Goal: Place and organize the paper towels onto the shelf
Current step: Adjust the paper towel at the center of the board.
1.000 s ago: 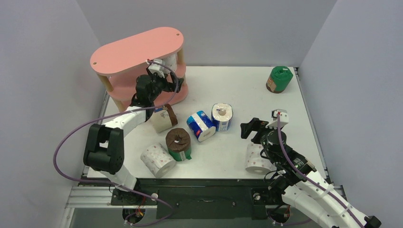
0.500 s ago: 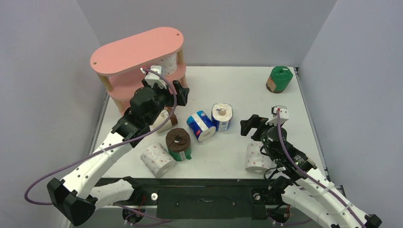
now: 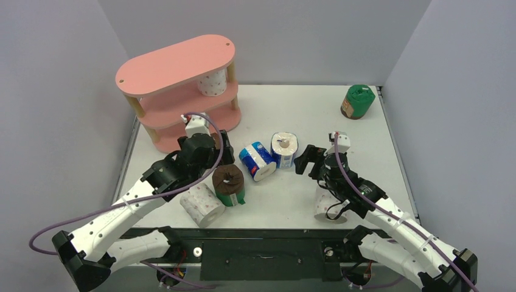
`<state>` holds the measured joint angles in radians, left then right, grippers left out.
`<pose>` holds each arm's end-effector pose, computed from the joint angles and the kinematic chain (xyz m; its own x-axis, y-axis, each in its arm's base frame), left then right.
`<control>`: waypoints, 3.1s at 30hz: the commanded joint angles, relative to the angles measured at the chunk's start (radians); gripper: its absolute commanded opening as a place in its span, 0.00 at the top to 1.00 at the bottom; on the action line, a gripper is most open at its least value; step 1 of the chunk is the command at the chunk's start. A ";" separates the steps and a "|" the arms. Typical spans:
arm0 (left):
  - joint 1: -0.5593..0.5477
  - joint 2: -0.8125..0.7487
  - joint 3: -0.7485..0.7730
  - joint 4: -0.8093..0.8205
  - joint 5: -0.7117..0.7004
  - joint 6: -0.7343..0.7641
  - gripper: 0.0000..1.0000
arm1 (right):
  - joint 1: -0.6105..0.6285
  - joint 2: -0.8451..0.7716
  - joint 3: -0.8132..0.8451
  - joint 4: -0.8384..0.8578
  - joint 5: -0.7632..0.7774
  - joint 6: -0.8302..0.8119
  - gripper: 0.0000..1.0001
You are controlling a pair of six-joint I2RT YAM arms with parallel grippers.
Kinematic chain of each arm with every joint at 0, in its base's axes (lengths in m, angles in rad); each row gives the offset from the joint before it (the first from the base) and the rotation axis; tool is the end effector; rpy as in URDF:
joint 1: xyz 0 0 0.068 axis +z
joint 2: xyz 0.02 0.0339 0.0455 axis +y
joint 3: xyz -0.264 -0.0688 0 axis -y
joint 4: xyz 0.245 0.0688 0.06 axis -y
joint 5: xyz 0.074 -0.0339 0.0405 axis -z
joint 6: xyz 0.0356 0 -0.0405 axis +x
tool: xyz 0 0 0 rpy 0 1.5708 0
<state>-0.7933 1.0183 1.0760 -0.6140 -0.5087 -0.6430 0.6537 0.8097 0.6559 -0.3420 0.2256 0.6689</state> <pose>0.1610 -0.1388 0.3568 -0.4957 -0.2429 -0.8338 0.0438 0.9519 -0.3034 0.1516 0.1061 0.2747 -0.5670 0.3270 -0.7560 -0.1083 0.8803 0.4620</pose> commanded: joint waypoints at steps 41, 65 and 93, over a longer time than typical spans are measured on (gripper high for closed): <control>0.515 -0.428 -0.278 -0.234 0.002 -0.324 0.04 | 0.670 0.592 0.032 0.981 -0.105 0.668 0.13; 0.516 -0.488 -0.279 -0.281 -0.117 -0.336 0.03 | 0.745 0.928 0.063 1.247 -0.056 0.989 0.22; 0.515 -0.502 -0.313 -0.268 -0.099 -0.337 0.04 | 0.726 1.011 0.062 1.239 -0.053 1.057 0.11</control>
<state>-0.2844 0.5282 0.7692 -0.8890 -0.5938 -0.9401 1.3872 1.8023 0.7109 0.8589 0.1566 1.7115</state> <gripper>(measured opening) 0.966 0.884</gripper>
